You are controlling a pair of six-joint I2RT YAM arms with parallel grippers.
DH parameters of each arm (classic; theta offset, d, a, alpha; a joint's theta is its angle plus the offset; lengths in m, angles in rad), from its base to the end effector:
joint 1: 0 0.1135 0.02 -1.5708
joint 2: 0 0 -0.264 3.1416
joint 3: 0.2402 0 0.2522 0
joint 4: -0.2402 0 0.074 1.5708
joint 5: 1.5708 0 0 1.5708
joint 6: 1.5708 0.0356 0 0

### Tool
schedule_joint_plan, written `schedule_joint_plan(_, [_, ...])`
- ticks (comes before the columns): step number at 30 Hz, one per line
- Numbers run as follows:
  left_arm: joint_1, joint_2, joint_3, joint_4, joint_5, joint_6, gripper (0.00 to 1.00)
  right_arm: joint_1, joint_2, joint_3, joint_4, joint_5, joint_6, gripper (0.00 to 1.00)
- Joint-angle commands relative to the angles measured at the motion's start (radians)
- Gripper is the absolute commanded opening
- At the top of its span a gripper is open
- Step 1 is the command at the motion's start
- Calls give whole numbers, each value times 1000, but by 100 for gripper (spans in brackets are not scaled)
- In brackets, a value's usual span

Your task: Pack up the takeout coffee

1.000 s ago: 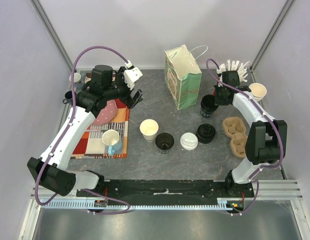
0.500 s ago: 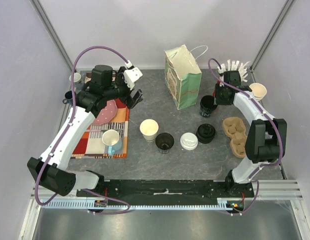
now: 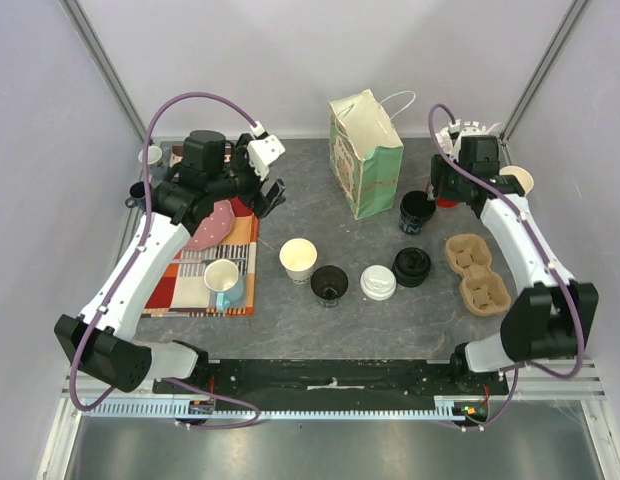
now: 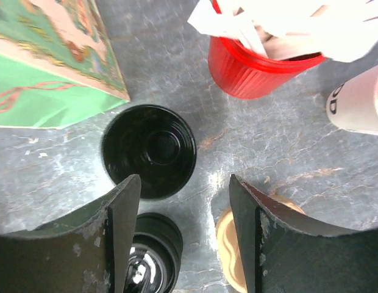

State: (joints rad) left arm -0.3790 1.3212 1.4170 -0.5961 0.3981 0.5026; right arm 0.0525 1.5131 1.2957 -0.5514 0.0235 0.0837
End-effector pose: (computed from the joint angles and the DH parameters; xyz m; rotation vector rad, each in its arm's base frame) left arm 0.2612 -0.1189 0.4012 1.0861 1.7329 -0.3345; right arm 0.3353 0.0168 0.3066 0.0482 2.3392 0.0401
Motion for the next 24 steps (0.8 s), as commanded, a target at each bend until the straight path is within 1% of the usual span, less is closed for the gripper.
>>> schedule_joint_plan(1, [2,-34,-18,16,15,-12,93,30,-152,-22,-39,32,20,66])
schedule_joint_plan(3, [2,-43,-39,21,7,-12,93,64,-221,-68,-68,-19,11,63])
schedule_joint_plan(4, [2,-53,-47,24,4,-12,93,79,-244,-88,-73,-81,-48,61])
schedule_joint_plan(5, [2,-59,-67,25,2,-9,93,122,-292,-132,-76,-150,-92,61])
schedule_joint_plan(6, [2,-63,-79,30,2,-3,93,154,-319,-157,-73,-271,-145,61])
schedule_joint_plan(7, [2,-68,-88,33,4,-1,93,191,-344,-179,-67,-307,-197,62])
schedule_joint_plan(8, [2,-74,-108,35,7,5,93,252,-384,-206,-71,-336,-282,62])
schedule_joint_plan(9, [2,-76,-118,39,5,7,93,271,-399,-214,-90,-373,-342,63])
schedule_joint_plan(10, [0,-76,-125,41,5,8,93,282,-409,-217,-114,-381,-389,63])
schedule_joint_plan(11, [3,-73,-139,41,10,8,93,291,-412,-214,-180,-390,-474,64])
schedule_joint_plan(12, [2,-73,-147,41,13,8,93,291,-407,-210,-214,-395,-499,64])
schedule_joint_plan(14, [2,-70,-168,41,25,4,93,314,-399,-223,-258,-349,-522,64])
schedule_joint_plan(15, [3,-68,-176,41,27,1,93,323,-396,-231,-259,-352,-538,64])
schedule_joint_plan(16, [3,-65,-181,42,27,1,93,332,-387,-240,-259,-373,-544,61])
schedule_joint_plan(18, [3,-57,-193,45,19,-12,92,378,-369,-262,-239,-398,-547,55])
schedule_joint_plan(19, [2,-54,-199,48,12,-18,92,424,-351,-265,-219,-404,-545,53])
schedule_joint_plan(21, [3,-50,-208,53,8,-25,92,475,-337,-289,-188,-402,-552,53])
schedule_joint_plan(22, [5,-50,-213,55,7,-27,92,530,-326,-299,-158,-402,-558,54])
schedule_joint_plan(24, [6,-50,-224,59,7,-29,91,569,-320,-328,-133,-411,-578,55])
